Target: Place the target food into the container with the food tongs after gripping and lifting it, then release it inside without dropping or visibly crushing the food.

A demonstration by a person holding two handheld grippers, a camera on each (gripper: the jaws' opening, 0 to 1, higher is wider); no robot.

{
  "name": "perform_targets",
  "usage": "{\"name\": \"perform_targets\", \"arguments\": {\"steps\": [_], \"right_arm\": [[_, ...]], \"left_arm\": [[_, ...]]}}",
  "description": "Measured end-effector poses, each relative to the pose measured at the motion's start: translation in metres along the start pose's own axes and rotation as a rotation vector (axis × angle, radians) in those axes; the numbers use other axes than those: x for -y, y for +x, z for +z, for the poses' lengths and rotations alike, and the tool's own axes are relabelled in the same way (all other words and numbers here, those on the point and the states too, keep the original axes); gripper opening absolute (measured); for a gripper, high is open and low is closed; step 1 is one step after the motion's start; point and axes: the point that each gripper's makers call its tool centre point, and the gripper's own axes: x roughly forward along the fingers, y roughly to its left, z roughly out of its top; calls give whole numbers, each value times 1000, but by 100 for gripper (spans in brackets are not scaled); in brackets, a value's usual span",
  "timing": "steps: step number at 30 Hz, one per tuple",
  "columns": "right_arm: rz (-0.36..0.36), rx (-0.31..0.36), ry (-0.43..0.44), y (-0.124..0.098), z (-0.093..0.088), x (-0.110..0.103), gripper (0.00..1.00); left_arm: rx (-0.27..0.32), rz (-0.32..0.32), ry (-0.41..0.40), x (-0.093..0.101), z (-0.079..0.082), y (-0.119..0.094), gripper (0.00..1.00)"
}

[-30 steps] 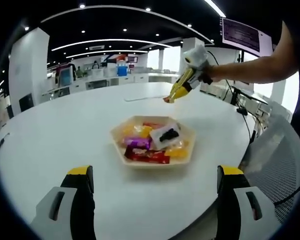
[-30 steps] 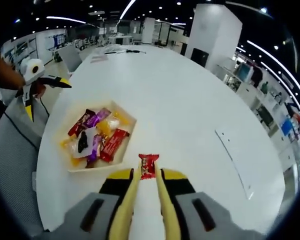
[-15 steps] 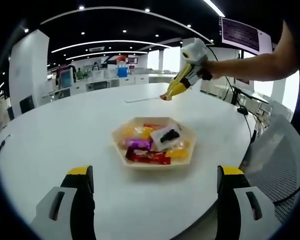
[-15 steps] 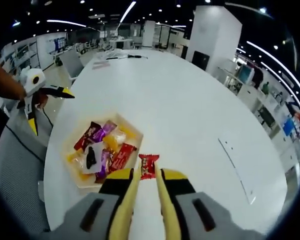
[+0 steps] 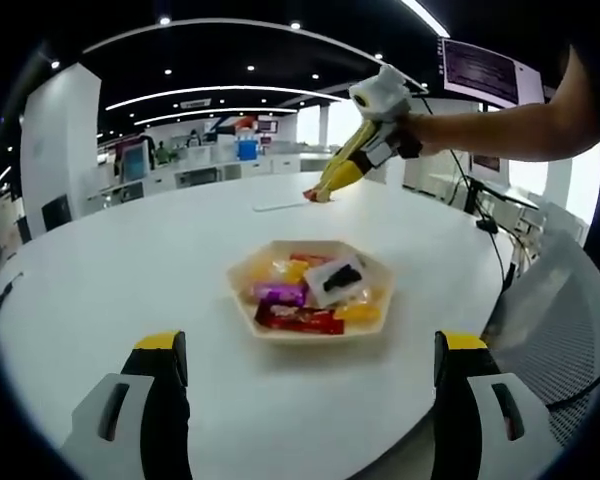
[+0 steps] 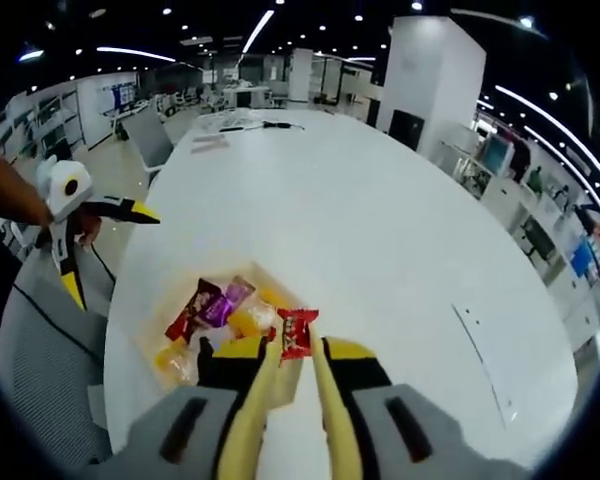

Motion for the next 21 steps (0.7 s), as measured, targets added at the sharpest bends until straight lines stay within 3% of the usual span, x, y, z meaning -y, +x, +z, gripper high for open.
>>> {"name": "perform_targets", "arguments": {"steps": [11, 20, 21], "right_arm": [[37, 31, -5, 21, 40, -33, 21], [51, 32, -20, 27, 46, -46, 24], [77, 36, 1, 27, 47, -51, 24]], "left_arm": [[19, -6, 18, 2, 5, -1, 100], [25, -4, 20, 3, 6, -2, 100], [26, -3, 20, 3, 6, -2, 100]]}}
